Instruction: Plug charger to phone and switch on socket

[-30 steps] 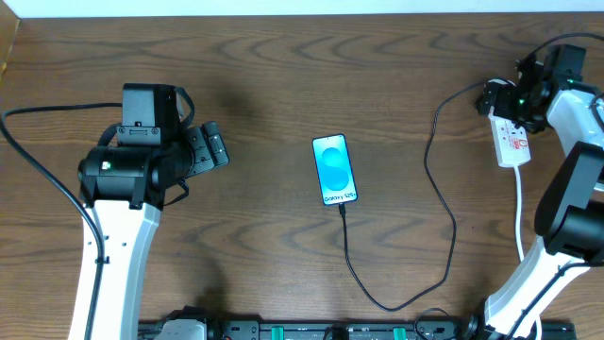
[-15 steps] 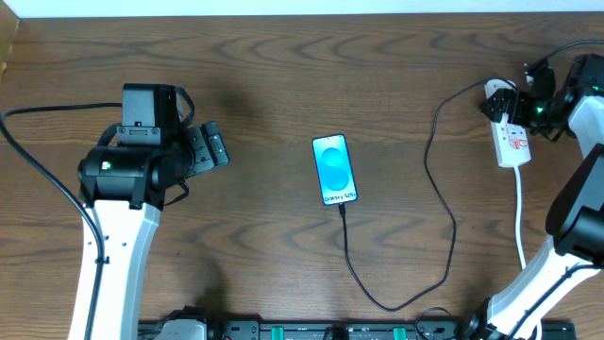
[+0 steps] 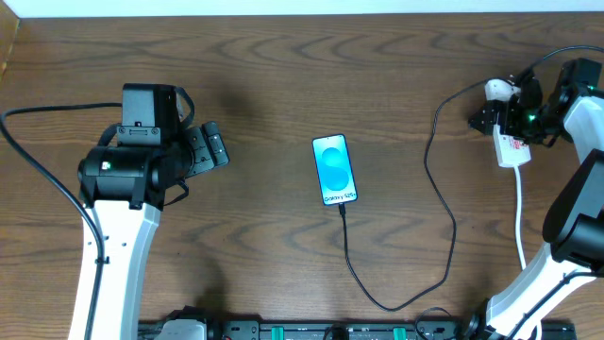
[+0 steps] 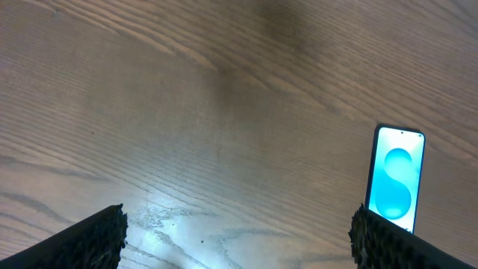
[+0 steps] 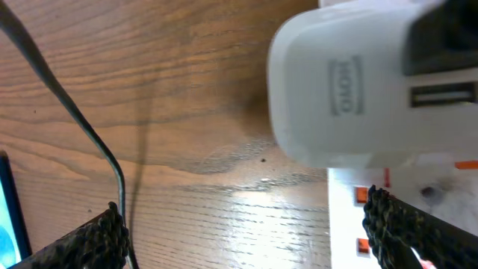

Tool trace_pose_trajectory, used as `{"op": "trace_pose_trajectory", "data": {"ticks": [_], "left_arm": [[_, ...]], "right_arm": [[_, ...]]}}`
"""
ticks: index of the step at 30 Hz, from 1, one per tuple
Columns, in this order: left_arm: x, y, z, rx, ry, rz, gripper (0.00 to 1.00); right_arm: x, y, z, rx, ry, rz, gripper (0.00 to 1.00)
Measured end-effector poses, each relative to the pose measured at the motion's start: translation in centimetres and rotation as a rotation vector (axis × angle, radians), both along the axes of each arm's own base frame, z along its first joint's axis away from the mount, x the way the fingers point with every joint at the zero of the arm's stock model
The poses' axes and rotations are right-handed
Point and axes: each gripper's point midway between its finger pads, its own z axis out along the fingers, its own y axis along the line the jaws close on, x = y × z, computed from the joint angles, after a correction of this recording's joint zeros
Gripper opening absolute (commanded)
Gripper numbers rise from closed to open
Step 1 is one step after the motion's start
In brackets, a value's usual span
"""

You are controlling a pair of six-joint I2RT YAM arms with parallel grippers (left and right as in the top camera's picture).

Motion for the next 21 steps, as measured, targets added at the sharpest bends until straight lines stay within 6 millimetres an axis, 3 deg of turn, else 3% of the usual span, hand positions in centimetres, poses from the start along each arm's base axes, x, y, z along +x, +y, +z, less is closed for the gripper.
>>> {"op": "trace_pose_trajectory", "data": {"ticks": [7, 21], "left_arm": [[0.0, 0.0, 0.0, 0.000, 0.000, 0.000, 0.95], [0.0, 0.0, 0.0, 0.000, 0.000, 0.000, 0.95]], "right_arm": [[0.2, -0.2, -0.1, -0.016, -0.003, -0.004, 0.99], [1.1, -3.4, -0.2, -0.115, -0.022, -0.099, 0.99]]}}
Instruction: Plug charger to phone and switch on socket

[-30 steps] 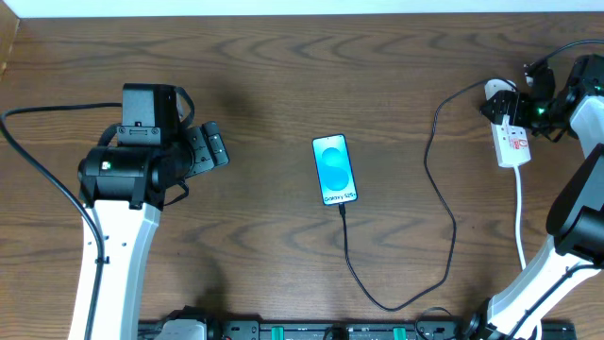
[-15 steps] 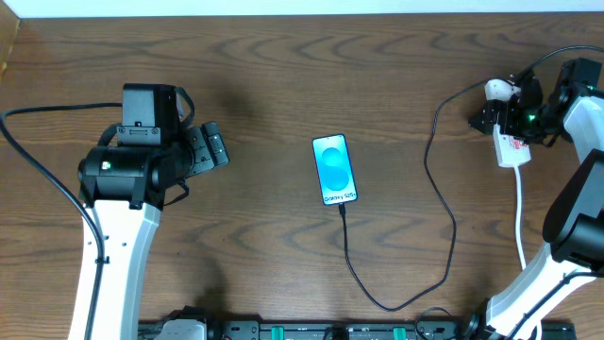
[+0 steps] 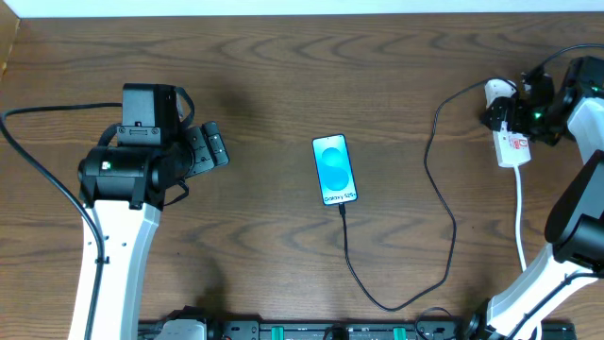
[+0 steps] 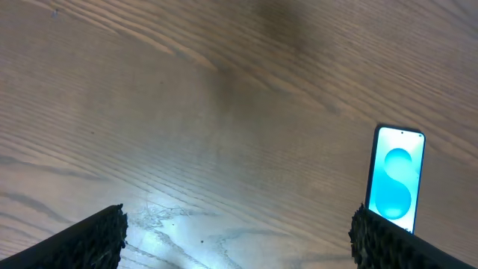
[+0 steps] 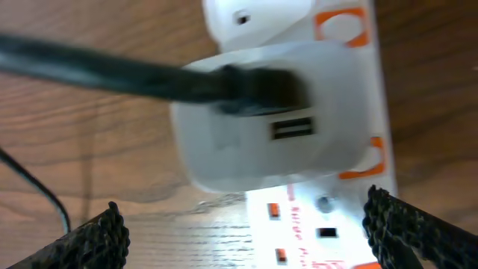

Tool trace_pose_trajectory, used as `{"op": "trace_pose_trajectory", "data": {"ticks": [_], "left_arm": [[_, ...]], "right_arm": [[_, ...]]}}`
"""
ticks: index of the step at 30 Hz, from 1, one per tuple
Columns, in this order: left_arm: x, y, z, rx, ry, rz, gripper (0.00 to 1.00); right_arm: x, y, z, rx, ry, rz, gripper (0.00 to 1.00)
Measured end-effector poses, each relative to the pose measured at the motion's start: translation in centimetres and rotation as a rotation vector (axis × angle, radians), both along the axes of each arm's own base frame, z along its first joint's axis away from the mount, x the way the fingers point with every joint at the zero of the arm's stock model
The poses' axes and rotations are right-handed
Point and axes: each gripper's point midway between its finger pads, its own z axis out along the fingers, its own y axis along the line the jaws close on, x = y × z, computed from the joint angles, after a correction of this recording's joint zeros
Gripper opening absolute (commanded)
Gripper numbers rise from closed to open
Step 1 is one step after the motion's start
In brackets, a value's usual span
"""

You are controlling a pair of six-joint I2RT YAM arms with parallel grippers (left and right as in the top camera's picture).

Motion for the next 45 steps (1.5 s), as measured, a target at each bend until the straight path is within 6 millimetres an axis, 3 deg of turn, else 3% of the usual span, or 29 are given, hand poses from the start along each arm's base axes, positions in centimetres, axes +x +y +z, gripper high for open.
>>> {"op": "trace_pose_trajectory", "data": {"ticks": [6, 45], "left_arm": [[0.0, 0.0, 0.0, 0.000, 0.000, 0.000, 0.95], [0.0, 0.0, 0.0, 0.000, 0.000, 0.000, 0.95]], "right_arm": [[0.0, -0.8, 0.0, -0.012, -0.003, -0.020, 0.99], [1.3, 0.3, -0.4, -0.014, -0.060, 0.057, 0.99]]}}
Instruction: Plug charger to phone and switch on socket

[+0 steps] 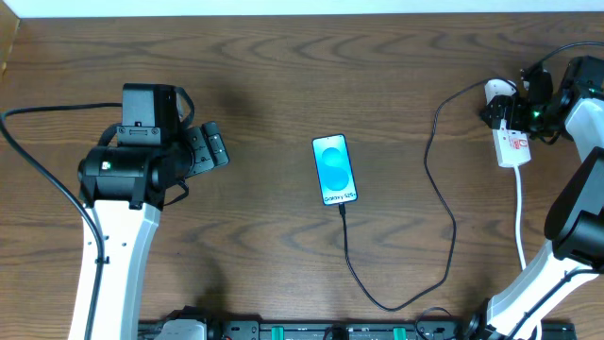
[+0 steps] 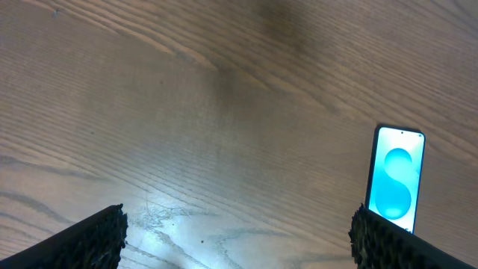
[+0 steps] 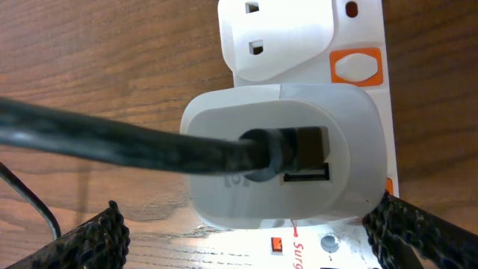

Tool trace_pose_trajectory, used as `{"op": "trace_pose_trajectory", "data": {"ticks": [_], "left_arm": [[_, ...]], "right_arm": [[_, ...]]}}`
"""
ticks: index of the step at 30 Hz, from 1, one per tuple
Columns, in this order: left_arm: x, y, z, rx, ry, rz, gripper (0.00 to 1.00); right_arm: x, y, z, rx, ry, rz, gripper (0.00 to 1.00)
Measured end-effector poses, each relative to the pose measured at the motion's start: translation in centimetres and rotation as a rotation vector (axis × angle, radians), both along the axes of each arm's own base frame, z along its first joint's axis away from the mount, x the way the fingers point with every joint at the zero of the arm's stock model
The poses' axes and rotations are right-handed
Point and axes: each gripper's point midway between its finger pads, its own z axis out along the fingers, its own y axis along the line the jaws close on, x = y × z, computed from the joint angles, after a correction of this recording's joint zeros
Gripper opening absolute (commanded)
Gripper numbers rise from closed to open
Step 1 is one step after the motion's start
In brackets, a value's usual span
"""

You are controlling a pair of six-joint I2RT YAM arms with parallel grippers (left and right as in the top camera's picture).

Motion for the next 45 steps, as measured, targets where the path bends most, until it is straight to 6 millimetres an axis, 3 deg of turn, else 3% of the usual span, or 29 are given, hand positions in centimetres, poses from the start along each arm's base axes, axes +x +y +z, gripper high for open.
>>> {"op": "trace_pose_trajectory", "data": {"ticks": [45], "left_arm": [[0.00, 0.00, 0.00, 0.000, 0.000, 0.000, 0.95]], "right_arm": [[-0.06, 0.05, -0.19, 0.055, 0.008, 0.004, 0.99]]}}
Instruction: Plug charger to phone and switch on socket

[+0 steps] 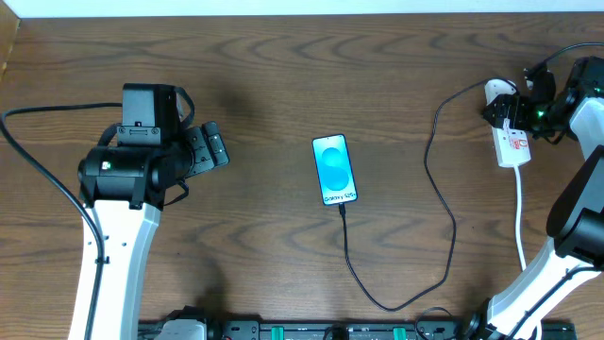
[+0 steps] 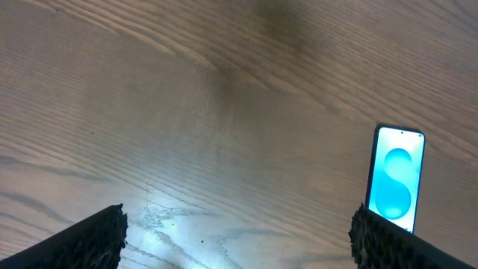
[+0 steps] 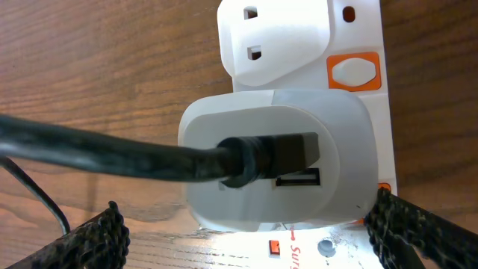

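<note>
The phone (image 1: 335, 170) lies face up mid-table with its screen lit, also seen in the left wrist view (image 2: 396, 179). A black cable (image 1: 439, 189) runs from the phone's near end in a loop to the white charger (image 3: 276, 161). The charger sits plugged in the white power strip (image 3: 358, 246). An orange switch (image 3: 355, 71) shows beside the strip's free socket (image 3: 276, 37). My right gripper (image 3: 250, 239) hangs open just above the charger, its fingers (image 3: 97, 239) either side of it. My left gripper (image 2: 239, 239) is open over bare wood, left of the phone.
The strip's white lead (image 1: 521, 227) runs toward the near table edge on the right. The cable loop (image 1: 387, 304) lies near the front edge. A light wall strip (image 1: 302, 6) borders the far side of the table.
The right gripper has shifted very slightly; the charger and strip sit a touch lower in its wrist view. The left arm, phone and cable have not moved.
The right gripper was first low beside the charger, to the left of the strip. Then it was over the charger's face. Later it stood further along the strip with the orange switch and free socket in view, where it stays. The left arm stayed still throughout.
</note>
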Tool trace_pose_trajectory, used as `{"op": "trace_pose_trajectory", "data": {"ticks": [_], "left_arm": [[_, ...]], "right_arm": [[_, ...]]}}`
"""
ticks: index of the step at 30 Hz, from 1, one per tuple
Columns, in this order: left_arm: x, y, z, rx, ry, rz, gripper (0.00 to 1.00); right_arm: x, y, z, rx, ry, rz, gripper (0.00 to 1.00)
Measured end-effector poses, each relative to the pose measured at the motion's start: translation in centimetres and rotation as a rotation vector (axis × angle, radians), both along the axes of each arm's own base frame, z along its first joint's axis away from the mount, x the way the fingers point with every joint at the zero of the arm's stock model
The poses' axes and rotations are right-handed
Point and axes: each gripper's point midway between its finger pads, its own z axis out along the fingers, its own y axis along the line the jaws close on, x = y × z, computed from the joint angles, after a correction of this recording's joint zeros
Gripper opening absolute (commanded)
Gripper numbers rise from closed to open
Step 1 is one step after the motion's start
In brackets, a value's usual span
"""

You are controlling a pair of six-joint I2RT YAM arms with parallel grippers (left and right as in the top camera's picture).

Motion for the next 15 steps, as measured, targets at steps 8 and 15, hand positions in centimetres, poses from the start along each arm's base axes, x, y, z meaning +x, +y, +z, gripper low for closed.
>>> {"op": "trace_pose_trajectory", "data": {"ticks": [8, 15], "left_arm": [[0.00, 0.00, 0.00, 0.000, 0.000, 0.000, 0.95], [0.01, 0.00, 0.00, 0.000, 0.000, 0.000, 0.95]], "right_arm": [[0.64, 0.48, 0.06, -0.009, -0.012, 0.015, 0.99], [0.71, 0.64, -0.09, -0.037, 0.000, 0.018, 0.99]]}}
